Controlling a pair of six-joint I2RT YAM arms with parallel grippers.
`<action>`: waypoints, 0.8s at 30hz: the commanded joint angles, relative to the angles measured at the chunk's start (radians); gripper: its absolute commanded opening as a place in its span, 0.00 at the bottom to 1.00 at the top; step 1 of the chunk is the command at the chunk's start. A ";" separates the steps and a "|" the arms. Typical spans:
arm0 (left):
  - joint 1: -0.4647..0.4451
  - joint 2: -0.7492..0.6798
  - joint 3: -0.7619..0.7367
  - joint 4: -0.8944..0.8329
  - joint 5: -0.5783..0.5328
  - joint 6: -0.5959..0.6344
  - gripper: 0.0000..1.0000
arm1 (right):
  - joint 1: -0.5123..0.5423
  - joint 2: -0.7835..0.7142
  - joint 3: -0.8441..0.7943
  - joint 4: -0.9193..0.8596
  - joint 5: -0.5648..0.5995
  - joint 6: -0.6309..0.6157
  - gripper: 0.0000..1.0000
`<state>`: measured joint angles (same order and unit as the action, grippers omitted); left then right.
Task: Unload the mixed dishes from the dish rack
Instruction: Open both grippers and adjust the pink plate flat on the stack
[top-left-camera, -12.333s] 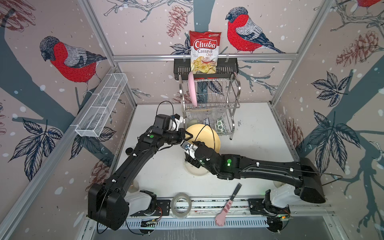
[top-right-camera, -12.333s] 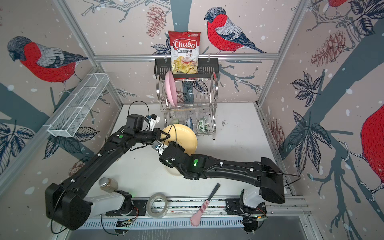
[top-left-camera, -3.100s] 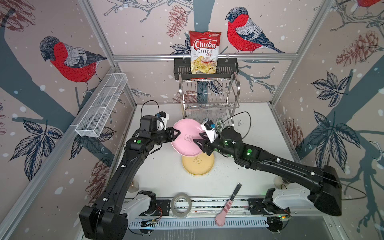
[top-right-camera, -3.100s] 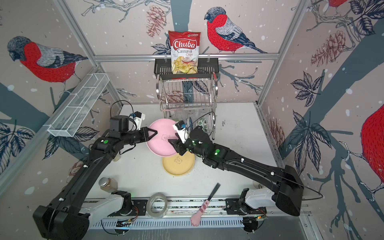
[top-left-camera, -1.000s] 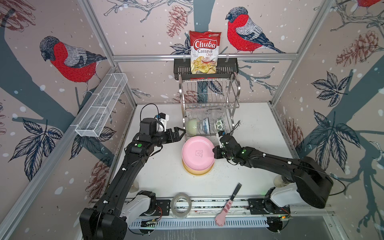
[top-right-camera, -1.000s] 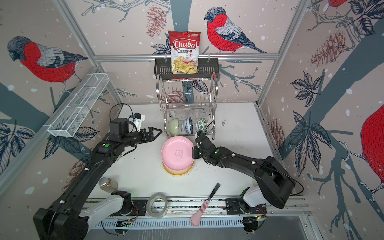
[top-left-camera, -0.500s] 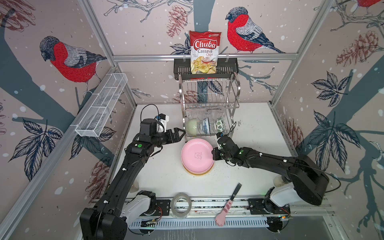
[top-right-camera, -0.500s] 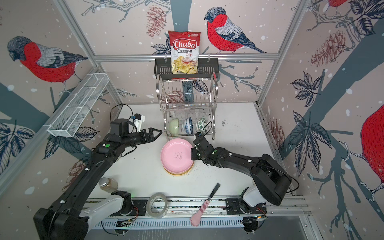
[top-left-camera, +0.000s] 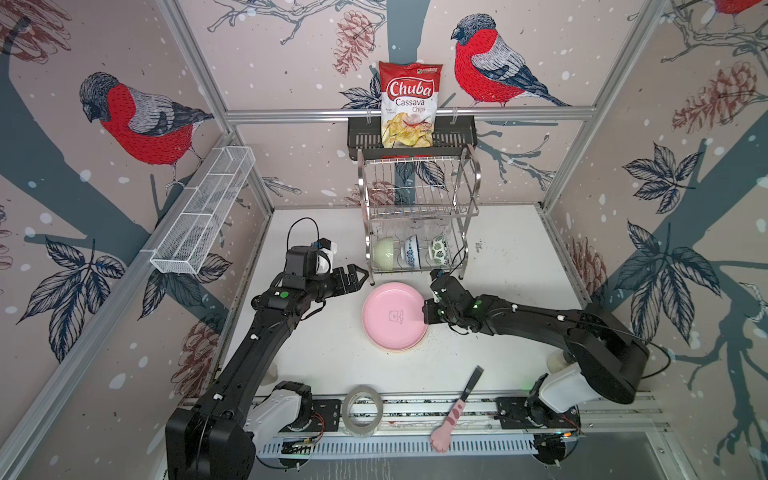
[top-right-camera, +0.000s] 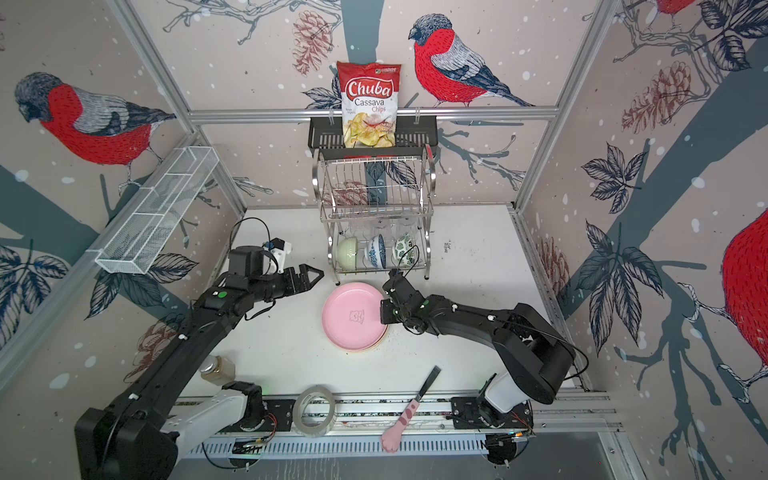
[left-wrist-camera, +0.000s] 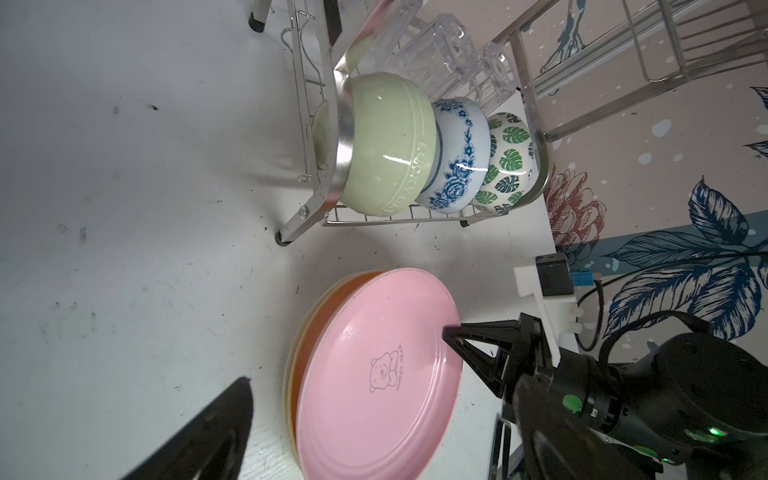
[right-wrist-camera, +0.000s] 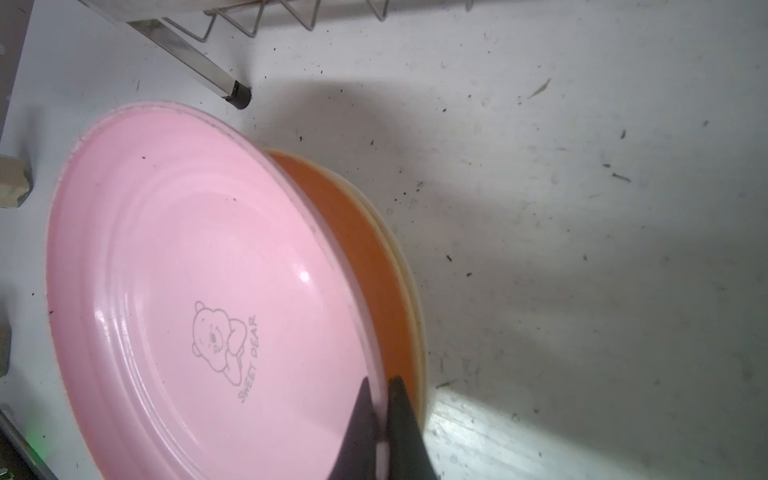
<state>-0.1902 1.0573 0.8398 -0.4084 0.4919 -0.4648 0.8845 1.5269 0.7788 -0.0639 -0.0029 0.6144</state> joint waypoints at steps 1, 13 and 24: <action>0.003 0.003 -0.025 0.040 -0.022 -0.017 0.97 | 0.009 0.006 0.002 0.006 -0.003 0.034 0.02; 0.003 -0.027 -0.183 0.196 0.013 -0.086 0.97 | 0.035 -0.012 0.030 -0.027 0.049 0.073 0.28; -0.026 -0.055 -0.214 0.208 -0.063 -0.070 0.97 | 0.035 -0.123 0.035 -0.063 0.132 0.073 0.44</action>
<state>-0.2054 0.9974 0.6319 -0.2478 0.4545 -0.5480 0.9211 1.4254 0.8097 -0.1089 0.0788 0.6830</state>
